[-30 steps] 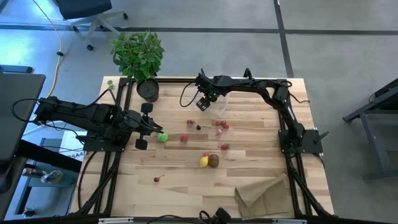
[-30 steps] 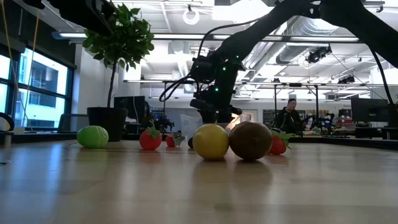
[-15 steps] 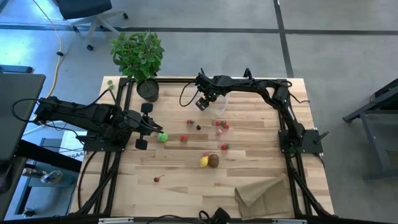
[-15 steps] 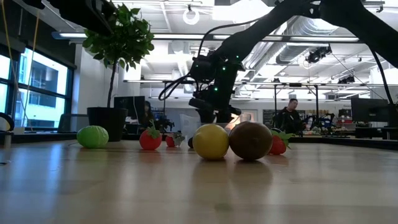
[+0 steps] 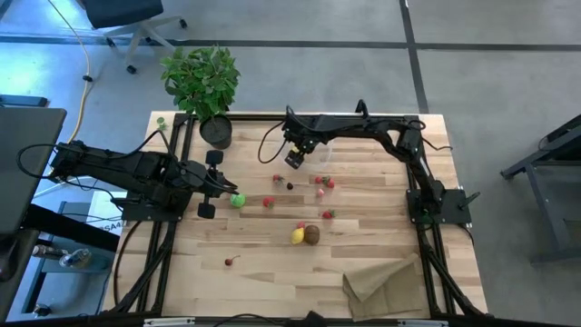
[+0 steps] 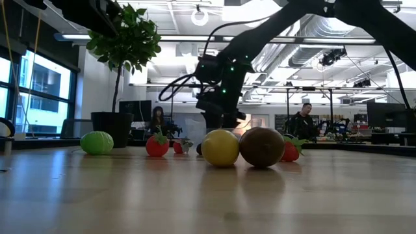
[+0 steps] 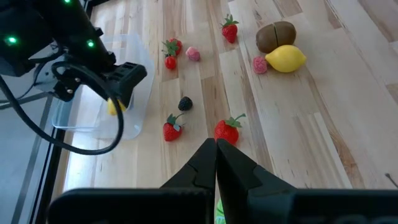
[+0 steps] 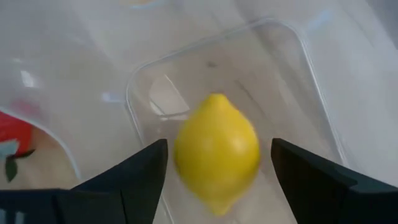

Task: Pick and placing Produce into tupperware
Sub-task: Put the right lemon into the transparent bin

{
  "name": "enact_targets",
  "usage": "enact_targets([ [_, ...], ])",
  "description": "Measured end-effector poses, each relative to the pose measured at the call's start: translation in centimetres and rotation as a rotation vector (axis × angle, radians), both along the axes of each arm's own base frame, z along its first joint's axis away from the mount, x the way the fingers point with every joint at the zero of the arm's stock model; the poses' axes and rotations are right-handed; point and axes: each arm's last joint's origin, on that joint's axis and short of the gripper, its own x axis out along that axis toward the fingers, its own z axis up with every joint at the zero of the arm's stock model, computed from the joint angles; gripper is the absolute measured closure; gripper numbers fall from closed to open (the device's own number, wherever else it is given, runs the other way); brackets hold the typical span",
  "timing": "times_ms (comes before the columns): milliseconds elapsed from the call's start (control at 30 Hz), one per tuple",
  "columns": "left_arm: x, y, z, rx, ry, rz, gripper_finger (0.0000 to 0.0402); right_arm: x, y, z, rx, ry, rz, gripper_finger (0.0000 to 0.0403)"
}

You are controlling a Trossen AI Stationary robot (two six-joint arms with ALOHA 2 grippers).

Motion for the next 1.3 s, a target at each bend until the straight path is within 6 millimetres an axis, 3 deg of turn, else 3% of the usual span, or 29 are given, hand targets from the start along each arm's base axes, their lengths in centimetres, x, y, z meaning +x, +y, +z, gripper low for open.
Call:
enact_targets([
  [433, 0.0, 0.0, 0.0, 0.000, 0.000, 0.000, 0.0399, 0.9, 2.8, -0.1, -0.025, 0.028, 0.231, 0.0124],
  [867, 0.0, 0.0, 0.0, 0.000, 0.000, 0.000, 0.0399, 0.5, 1.6, -0.1, -0.007, 0.022, 0.116, 0.0123],
  [1167, 0.0, 0.0, 0.0, 0.000, 0.000, 0.000, 0.0399, 0.5, 1.6, 0.0, 0.000, 0.018, 0.097, 0.0095],
  [1300, 0.0, 0.0, 0.0, 0.000, 0.000, 0.000, 0.0399, 0.6, 1.0, 1.1, 0.000, 0.012, 0.069, 0.0087],
])
